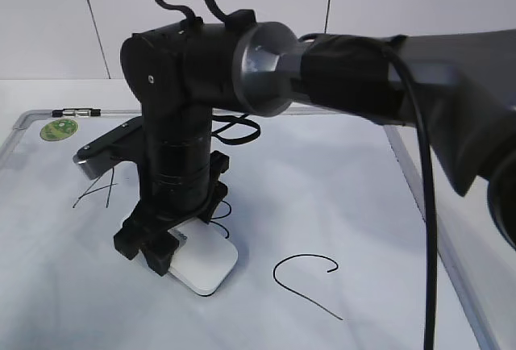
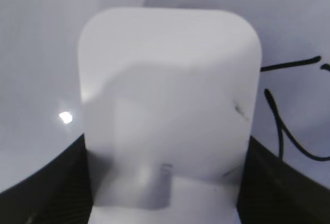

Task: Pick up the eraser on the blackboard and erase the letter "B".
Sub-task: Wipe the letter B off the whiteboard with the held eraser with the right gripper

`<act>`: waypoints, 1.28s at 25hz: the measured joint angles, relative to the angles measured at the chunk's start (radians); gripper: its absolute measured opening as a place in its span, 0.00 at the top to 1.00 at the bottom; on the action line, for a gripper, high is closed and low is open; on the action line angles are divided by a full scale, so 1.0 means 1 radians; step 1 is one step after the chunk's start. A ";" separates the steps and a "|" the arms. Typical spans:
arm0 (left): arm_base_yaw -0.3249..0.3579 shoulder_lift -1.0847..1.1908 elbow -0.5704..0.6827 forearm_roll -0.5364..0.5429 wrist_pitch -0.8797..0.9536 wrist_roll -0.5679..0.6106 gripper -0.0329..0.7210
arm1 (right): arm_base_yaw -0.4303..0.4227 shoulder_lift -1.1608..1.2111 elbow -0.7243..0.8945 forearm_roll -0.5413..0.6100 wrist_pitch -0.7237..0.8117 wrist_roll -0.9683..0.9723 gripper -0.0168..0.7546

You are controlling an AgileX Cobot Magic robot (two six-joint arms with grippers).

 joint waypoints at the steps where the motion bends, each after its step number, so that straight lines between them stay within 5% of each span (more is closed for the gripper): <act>1: 0.000 0.000 0.000 0.000 0.000 0.000 0.90 | 0.007 0.000 0.000 -0.018 0.000 -0.004 0.30; 32: 0.000 0.002 0.000 -0.009 0.000 0.000 0.90 | 0.023 0.049 -0.032 -0.103 0.014 -0.075 0.30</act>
